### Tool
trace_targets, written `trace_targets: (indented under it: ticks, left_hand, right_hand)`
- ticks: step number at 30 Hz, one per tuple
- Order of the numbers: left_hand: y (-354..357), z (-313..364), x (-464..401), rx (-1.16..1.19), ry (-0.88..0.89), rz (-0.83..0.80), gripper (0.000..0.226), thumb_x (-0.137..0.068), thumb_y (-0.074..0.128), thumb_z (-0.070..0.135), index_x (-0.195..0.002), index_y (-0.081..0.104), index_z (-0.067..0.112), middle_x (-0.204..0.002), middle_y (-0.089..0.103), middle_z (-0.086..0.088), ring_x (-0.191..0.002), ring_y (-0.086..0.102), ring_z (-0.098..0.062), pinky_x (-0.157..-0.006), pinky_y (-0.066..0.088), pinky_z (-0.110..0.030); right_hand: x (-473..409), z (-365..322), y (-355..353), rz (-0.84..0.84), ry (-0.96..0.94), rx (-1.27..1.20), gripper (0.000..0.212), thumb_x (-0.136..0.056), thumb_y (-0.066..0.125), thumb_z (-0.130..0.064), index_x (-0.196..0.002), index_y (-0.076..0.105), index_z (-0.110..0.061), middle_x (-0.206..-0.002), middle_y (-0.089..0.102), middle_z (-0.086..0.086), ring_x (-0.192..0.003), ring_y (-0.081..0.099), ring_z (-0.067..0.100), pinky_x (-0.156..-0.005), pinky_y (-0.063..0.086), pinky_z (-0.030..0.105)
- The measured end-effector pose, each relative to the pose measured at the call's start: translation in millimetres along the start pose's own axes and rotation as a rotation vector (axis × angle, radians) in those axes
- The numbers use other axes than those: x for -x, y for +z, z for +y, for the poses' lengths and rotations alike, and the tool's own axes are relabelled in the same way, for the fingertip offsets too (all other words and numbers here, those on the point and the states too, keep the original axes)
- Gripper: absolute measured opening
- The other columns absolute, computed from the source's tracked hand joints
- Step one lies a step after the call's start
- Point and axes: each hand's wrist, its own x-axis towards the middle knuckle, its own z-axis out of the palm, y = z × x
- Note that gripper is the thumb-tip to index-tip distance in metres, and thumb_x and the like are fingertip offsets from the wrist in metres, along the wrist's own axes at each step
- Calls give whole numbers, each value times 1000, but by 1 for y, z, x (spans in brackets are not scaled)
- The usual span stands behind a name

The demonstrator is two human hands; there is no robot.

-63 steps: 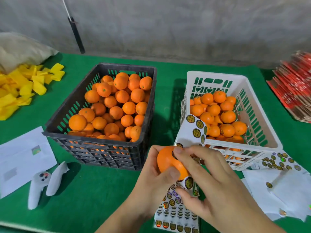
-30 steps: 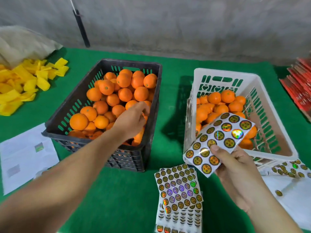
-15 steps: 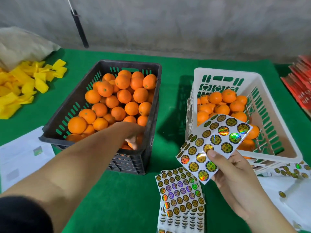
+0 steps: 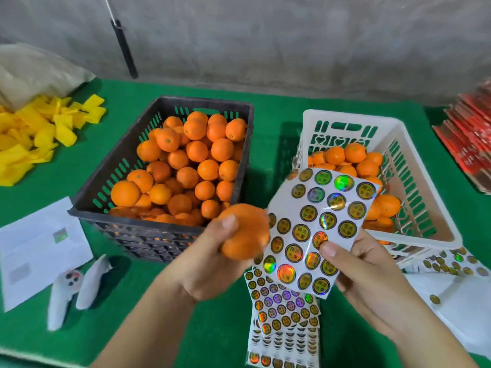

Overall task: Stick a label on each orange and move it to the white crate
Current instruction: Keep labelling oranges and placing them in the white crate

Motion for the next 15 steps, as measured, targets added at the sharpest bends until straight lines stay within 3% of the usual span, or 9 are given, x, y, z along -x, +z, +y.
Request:
trace_targets:
  ticks: [2,4,6,8,10,12,15]
  left_hand:
    - [7,-14,4,13,-7,-52,91,-56,98,52,-127,65,5,-145,53,-33,-137,47,-49,-120,33,-60]
    - [11,-21,5,-70,59,-87,88,-63,96,48,-132,59,6,-139,57,-28,-128,54,-46,-112,45,-56]
    - [10,-23,6,-337,151,12,76,-65,89,41,-130,59,17,-123,65,-6,-109,65,-29,-88,55,-38]
    - [9,-25,11,-573,258,104,71,-67,85,37,-130,56,22,-115,65,6,-95,69,-14,-74,55,-25]
    - [9,-30,16,-651,314,82,72,-68,86,34,-132,52,28,-116,61,10,-91,69,-12,-71,55,-24]
    - [13,-33,19,-677,336,-3,82,-71,88,27,-139,42,32,-122,59,13,-95,70,-15,-72,57,-27]
    - [17,-37,23,-685,350,-159,106,-76,88,14,-157,22,34,-146,55,3,-112,69,-27,-84,59,-33]
  right_hand:
    - [4,-4,-5,-56,36,44,40,-85,85,-28,-123,74,-25,-130,74,11,-99,77,12,-68,58,17]
    - [6,-3,-10,-6,28,165,48,-86,87,-35,-130,69,-32,-128,74,11,-100,77,11,-75,62,23]
    - [7,5,-13,222,-7,331,80,-75,91,-46,-145,53,-40,-130,69,13,-115,72,21,-95,58,37]
    - [11,10,-7,469,-199,674,92,-77,85,-46,-155,37,-37,-140,51,5,-125,60,19,-103,48,35]
    - [17,9,-3,525,-539,1008,61,-95,75,-39,-149,48,-28,-136,42,3,-126,50,23,-107,41,35]
    - [20,0,4,404,-750,1156,32,-99,68,-34,-130,67,-25,-125,53,-2,-120,53,25,-103,39,30]
    - [17,-12,14,246,-684,1104,26,-96,74,-36,-118,75,-24,-116,66,-11,-112,62,14,-96,43,22]
